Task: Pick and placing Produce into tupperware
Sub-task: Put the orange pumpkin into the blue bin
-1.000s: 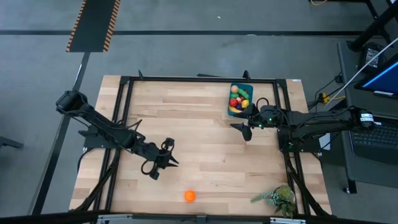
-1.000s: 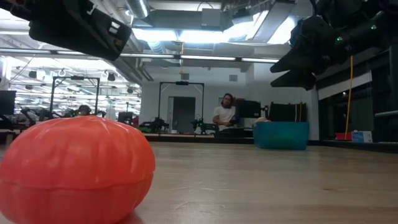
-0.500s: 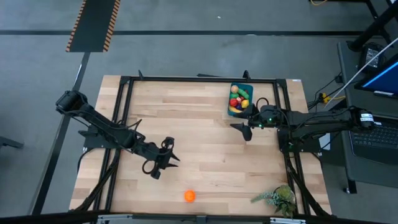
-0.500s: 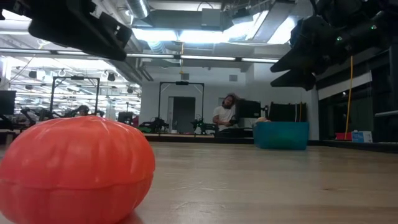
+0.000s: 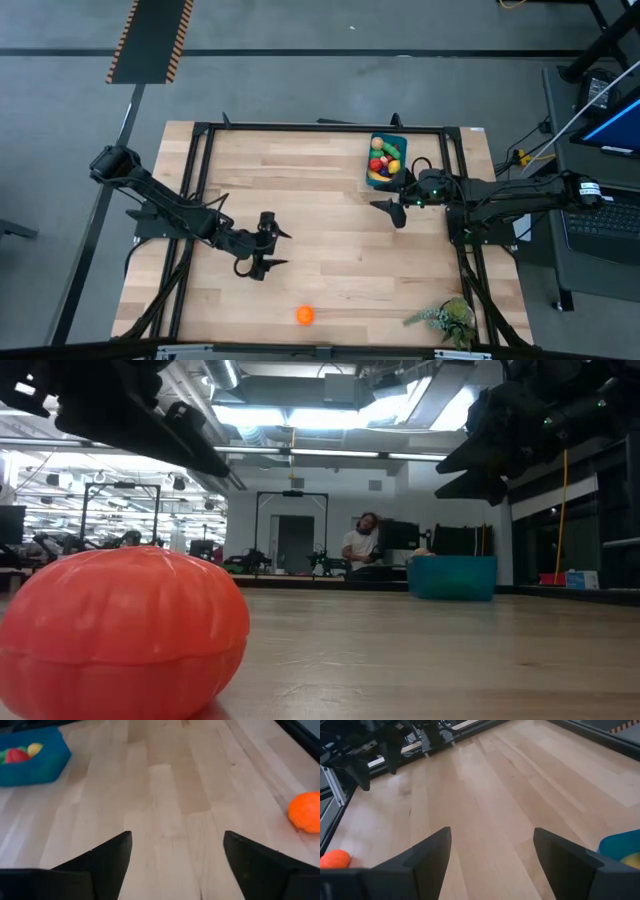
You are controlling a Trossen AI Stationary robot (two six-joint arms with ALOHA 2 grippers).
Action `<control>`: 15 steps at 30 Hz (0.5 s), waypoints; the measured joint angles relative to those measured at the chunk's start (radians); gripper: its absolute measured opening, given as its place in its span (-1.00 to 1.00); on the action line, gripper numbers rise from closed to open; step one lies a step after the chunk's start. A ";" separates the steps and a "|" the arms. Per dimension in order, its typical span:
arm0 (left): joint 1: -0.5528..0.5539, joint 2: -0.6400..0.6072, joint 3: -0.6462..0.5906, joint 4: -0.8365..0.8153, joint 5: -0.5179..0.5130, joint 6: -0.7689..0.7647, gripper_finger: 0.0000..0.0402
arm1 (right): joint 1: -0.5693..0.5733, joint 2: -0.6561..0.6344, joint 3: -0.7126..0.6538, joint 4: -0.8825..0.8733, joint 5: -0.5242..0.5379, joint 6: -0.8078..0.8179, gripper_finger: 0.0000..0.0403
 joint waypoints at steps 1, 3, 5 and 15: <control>0.000 0.000 0.000 0.000 0.000 -0.014 0.54 | 0.000 0.000 0.000 0.000 0.000 -0.001 0.41; 0.001 0.000 0.000 -0.007 -0.001 -0.009 0.56 | 0.000 0.000 0.000 0.000 0.000 -0.001 0.41; 0.001 0.000 0.000 -0.010 0.000 0.028 0.56 | 0.000 0.000 0.000 0.000 0.000 -0.001 0.41; 0.001 0.008 0.000 -0.008 0.019 0.040 0.56 | 0.000 0.000 0.000 0.000 0.001 -0.002 0.41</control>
